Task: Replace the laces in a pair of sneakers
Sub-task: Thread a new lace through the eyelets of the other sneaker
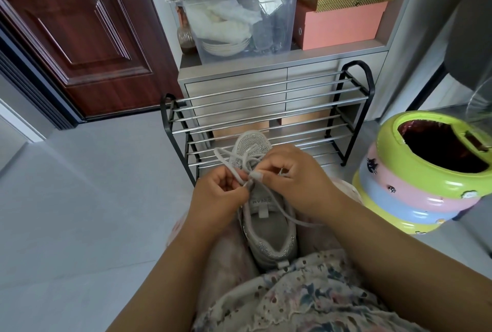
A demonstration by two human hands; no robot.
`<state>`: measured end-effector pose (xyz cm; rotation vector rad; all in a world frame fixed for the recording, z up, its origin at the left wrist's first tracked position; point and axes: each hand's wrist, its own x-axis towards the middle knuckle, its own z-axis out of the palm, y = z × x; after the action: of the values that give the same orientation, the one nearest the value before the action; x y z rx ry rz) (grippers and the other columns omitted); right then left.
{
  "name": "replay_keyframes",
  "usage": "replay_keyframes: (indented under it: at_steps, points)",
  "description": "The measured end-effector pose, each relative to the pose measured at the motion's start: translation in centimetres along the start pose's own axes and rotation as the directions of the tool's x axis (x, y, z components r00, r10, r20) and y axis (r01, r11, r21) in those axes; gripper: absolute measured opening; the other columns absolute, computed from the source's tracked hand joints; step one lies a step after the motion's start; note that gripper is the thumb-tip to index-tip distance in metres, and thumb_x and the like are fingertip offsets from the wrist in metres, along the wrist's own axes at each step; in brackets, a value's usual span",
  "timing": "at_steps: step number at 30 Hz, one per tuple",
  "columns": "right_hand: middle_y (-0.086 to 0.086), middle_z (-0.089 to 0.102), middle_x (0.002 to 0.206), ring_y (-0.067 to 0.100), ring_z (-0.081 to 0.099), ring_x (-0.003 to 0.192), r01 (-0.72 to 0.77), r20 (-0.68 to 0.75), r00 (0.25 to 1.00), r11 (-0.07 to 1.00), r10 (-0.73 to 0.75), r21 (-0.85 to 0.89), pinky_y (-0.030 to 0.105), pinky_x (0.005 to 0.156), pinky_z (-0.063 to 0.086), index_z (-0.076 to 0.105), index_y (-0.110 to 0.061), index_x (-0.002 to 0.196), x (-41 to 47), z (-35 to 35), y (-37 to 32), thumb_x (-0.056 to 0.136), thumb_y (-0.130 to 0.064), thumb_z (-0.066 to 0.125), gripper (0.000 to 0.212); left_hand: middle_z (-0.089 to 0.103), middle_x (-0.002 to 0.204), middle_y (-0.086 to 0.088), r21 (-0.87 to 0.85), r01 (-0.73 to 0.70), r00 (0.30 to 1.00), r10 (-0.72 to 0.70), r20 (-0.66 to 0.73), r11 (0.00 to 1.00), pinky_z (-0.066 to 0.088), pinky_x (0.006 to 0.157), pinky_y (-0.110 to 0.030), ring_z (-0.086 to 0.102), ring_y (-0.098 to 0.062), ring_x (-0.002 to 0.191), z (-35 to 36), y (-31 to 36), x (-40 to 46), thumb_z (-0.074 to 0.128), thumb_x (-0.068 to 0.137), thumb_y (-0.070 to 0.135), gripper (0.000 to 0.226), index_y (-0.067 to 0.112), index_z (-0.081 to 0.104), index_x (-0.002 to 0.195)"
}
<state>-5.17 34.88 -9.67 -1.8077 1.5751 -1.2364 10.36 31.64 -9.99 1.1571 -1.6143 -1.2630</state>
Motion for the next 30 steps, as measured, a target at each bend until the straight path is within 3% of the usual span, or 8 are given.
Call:
replay_keyframes:
  at_steps: [8, 13, 16, 18, 20, 22, 27, 30]
  points:
    - [-0.001, 0.072, 0.078, 0.013, 0.067, 0.078, -0.172, 0.020, 0.985, 0.947, 0.173, 0.272, 0.028, 0.077, 0.051, 0.063, -0.014, 0.079, -0.7, 0.5, -0.3, 0.093, -0.022, 0.053, 0.019, 0.043, 0.051, 0.006, 0.063, -0.021, 1.000, 0.021, -0.008, 0.998, 0.035, 0.046, -0.015, 0.038, -0.007, 0.050, 0.3, -0.4, 0.1, 0.065, 0.072, -0.013, 0.024, 0.011, 0.065, 0.074]
    - [0.006, 0.057, 0.057, 0.020, 0.058, 0.055, -0.142, -0.050, 0.942, 0.528, 0.332, 0.837, 0.035, 0.068, 0.054, 0.053, -0.008, 0.072, 0.3, -1.7, -0.7, 0.098, -0.008, 0.040, 0.029, 0.043, 0.048, 0.007, -0.043, 0.054, 0.998, -0.056, -0.032, 0.998, 0.035, 0.045, -0.012, 0.038, -0.002, 0.044, 0.0, -0.6, 0.2, 0.061, 0.072, -0.019, 0.025, 0.005, 0.065, 0.078]
    - [0.003, 0.043, 0.051, 0.016, 0.042, 0.045, -0.090, -0.056, 0.932, 0.380, 0.357, 0.920, 0.030, 0.048, 0.049, 0.044, -0.007, 0.073, 0.8, -3.1, -0.7, 0.098, -0.008, 0.036, 0.026, 0.042, 0.047, 0.008, -0.092, 0.083, 0.996, -0.086, -0.028, 0.992, 0.035, 0.045, -0.013, 0.038, -0.002, 0.044, 0.0, -0.9, 0.2, 0.060, 0.073, -0.019, 0.025, 0.005, 0.062, 0.076]
    - [-0.001, 0.040, 0.051, 0.012, 0.035, 0.044, -0.204, -0.026, 0.941, 0.628, 0.337, 0.751, 0.023, 0.043, 0.036, 0.044, -0.013, 0.070, 0.6, -3.1, -1.0, 0.097, -0.011, 0.042, 0.027, 0.043, 0.046, 0.010, -0.097, 0.084, 0.996, -0.086, -0.016, 0.992, 0.036, 0.045, -0.013, 0.038, -0.002, 0.044, 0.1, -0.8, 0.2, 0.060, 0.073, -0.020, 0.026, 0.006, 0.062, 0.075]
    - [-0.003, 0.048, 0.060, 0.010, 0.040, 0.050, -0.225, 0.048, 0.974, 0.973, 0.223, 0.047, 0.023, 0.049, 0.034, 0.049, -0.017, 0.073, 0.2, -2.5, -1.7, 0.096, -0.022, 0.048, 0.024, 0.044, 0.046, 0.012, -0.079, 0.072, 0.997, -0.074, -0.019, 0.994, 0.036, 0.046, -0.013, 0.039, -0.001, 0.045, 0.2, -0.7, 0.3, 0.061, 0.073, -0.019, 0.026, 0.006, 0.063, 0.076]
    - [-0.004, 0.058, 0.078, 0.013, 0.052, 0.068, 0.018, 0.214, 0.971, 0.855, 0.109, -0.518, 0.029, 0.061, 0.039, 0.055, -0.020, 0.086, 0.0, -1.8, -2.5, 0.093, -0.039, 0.049, 0.021, 0.046, 0.049, 0.010, -0.040, 0.047, 0.998, -0.048, -0.038, 0.998, 0.037, 0.047, -0.013, 0.039, -0.001, 0.047, 0.3, -0.7, 0.2, 0.064, 0.071, -0.017, 0.023, 0.006, 0.064, 0.078]
    - [0.000, 0.053, 0.108, 0.024, 0.055, 0.097, 0.230, 0.350, 0.935, 0.670, 0.048, -0.705, 0.033, 0.077, 0.042, 0.057, -0.021, 0.107, 0.2, -1.3, -3.1, 0.088, -0.033, 0.055, 0.022, 0.044, 0.052, 0.003, 0.009, 0.022, 0.996, -0.021, -0.081, 1.000, 0.035, 0.045, -0.014, 0.038, -0.003, 0.046, 0.1, -0.6, 0.1, 0.063, 0.070, -0.017, 0.020, 0.001, 0.063, 0.079]
    - [-0.007, 0.053, 0.096, 0.008, 0.052, 0.088, 0.175, 0.329, 0.944, 0.789, 0.036, -0.589, 0.025, 0.073, 0.041, 0.063, -0.021, 0.093, 0.2, -2.1, -2.3, 0.088, -0.028, 0.059, 0.009, 0.043, 0.052, 0.004, 0.011, 0.014, 0.997, -0.013, -0.072, 1.000, 0.034, 0.046, -0.013, 0.038, -0.003, 0.049, -0.1, -0.6, 0.0, 0.065, 0.070, -0.013, 0.019, 0.005, 0.063, 0.074]
